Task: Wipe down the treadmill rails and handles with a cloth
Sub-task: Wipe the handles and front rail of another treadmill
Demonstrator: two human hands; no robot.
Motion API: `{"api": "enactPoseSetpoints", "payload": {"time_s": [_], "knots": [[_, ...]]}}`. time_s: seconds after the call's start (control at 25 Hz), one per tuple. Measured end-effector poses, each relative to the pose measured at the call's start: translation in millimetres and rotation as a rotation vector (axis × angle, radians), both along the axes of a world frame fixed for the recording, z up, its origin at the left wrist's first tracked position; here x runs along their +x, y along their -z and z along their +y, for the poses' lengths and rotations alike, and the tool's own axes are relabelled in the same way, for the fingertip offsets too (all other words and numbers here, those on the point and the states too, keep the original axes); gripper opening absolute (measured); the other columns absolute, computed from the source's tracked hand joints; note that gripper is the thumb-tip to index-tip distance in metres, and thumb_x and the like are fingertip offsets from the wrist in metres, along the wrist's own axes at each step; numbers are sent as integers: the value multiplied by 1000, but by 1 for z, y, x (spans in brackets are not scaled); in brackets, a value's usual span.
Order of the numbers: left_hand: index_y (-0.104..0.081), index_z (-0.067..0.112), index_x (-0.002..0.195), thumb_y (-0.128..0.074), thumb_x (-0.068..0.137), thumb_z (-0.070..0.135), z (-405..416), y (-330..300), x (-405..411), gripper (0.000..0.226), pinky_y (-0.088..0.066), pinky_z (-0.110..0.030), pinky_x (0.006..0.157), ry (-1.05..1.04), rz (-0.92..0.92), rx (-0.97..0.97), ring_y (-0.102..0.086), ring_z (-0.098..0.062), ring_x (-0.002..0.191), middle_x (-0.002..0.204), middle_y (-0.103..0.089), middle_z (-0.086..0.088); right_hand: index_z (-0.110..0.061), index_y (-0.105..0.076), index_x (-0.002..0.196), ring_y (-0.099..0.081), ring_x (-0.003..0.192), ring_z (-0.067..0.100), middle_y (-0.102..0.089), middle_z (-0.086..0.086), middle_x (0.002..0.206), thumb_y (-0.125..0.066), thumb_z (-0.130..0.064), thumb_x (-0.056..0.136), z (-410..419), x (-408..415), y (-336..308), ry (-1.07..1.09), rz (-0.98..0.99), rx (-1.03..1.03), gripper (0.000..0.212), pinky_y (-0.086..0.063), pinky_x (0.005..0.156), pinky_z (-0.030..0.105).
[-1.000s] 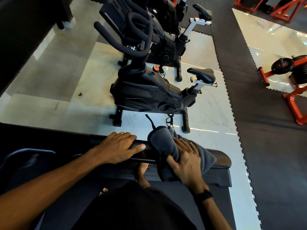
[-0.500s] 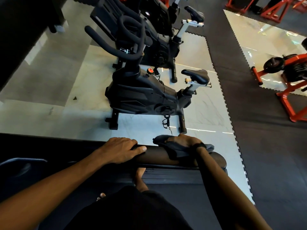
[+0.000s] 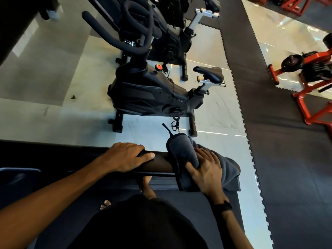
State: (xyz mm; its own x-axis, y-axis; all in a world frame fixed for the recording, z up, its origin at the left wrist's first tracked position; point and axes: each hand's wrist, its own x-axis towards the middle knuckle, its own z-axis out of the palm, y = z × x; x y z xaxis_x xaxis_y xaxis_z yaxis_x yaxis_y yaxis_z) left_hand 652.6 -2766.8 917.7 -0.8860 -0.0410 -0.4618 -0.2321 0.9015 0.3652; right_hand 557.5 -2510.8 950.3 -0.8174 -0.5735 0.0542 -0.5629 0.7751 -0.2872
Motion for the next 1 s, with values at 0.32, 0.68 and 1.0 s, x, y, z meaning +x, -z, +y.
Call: {"api": "enactPoseSetpoints", "payload": {"time_s": [0.32,0.68,1.0], "knots": [[-56,28,123,-7,83,83,2,-2,-2,84,-40,-34,88,4,-13,15,-59,-15,105,118,-64,6,-20,-64,116,-59,111,36,-65,11,118,-34,-62,94,9,-68,-10,153,-359,524,56,-42,92,42],[-58,29,118,-14,89,79,-1,-2,-1,73,-40,-37,84,-18,-15,4,-59,-16,102,114,-66,5,-18,-57,127,-56,116,36,-59,13,132,-37,-81,81,25,-120,9,290,-584,533,81,-42,93,43],[-46,24,142,-18,94,73,1,-9,-1,74,-36,-40,104,-141,-5,126,-52,-22,128,144,-54,-1,-15,-68,97,-63,99,36,-72,15,103,-34,-59,88,38,-65,-10,225,-265,307,56,-36,77,34]]}}
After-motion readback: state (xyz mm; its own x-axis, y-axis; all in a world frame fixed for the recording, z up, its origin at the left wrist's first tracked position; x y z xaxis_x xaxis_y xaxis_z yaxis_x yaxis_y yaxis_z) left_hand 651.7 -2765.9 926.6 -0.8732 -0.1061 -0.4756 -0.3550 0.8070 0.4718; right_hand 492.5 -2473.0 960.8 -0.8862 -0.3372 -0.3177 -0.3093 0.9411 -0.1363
